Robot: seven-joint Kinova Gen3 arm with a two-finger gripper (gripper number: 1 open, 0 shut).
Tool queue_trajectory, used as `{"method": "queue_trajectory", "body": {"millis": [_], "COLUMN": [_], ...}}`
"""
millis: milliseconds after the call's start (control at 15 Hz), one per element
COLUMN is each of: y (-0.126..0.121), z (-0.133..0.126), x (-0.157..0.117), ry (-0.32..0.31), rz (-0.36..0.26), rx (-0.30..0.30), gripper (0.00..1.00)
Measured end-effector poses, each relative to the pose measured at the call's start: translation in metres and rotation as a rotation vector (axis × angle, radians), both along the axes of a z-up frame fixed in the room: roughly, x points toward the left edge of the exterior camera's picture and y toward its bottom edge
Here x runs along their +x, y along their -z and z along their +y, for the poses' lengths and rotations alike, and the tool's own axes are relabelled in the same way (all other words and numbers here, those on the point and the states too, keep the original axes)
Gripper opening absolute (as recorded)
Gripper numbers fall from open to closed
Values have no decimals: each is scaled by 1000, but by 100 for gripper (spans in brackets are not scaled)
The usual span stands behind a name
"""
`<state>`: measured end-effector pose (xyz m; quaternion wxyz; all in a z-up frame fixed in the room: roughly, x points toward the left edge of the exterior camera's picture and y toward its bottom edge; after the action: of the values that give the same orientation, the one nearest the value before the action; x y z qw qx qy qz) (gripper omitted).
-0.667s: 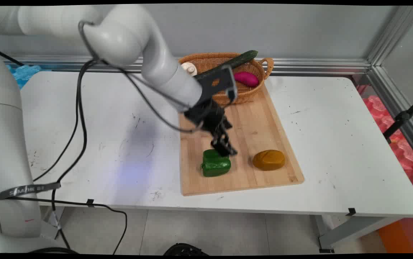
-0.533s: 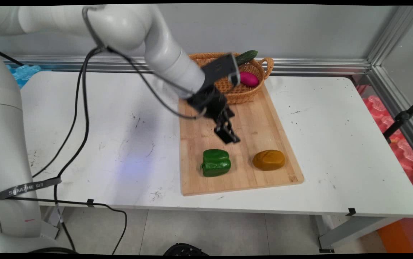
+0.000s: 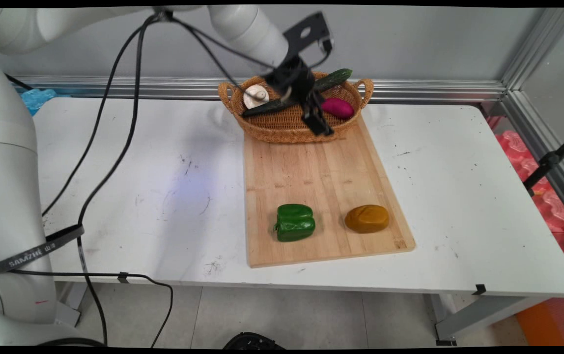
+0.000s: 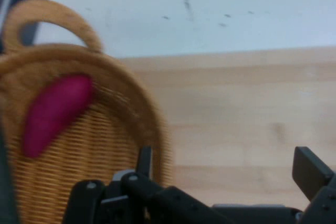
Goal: Pick up the cucumber from the vegetable basket
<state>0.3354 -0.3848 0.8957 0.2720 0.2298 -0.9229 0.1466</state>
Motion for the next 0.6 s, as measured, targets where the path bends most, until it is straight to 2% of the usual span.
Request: {"method": "queue_trajectory", "body": {"millis": [333,600], "y": [-8,-3], "z": [-52,-82], "x": [20,34], "ry": [-31,-48], "rz": [-18,-36], "rx": [-50,-67], "gripper": [100,100]}}
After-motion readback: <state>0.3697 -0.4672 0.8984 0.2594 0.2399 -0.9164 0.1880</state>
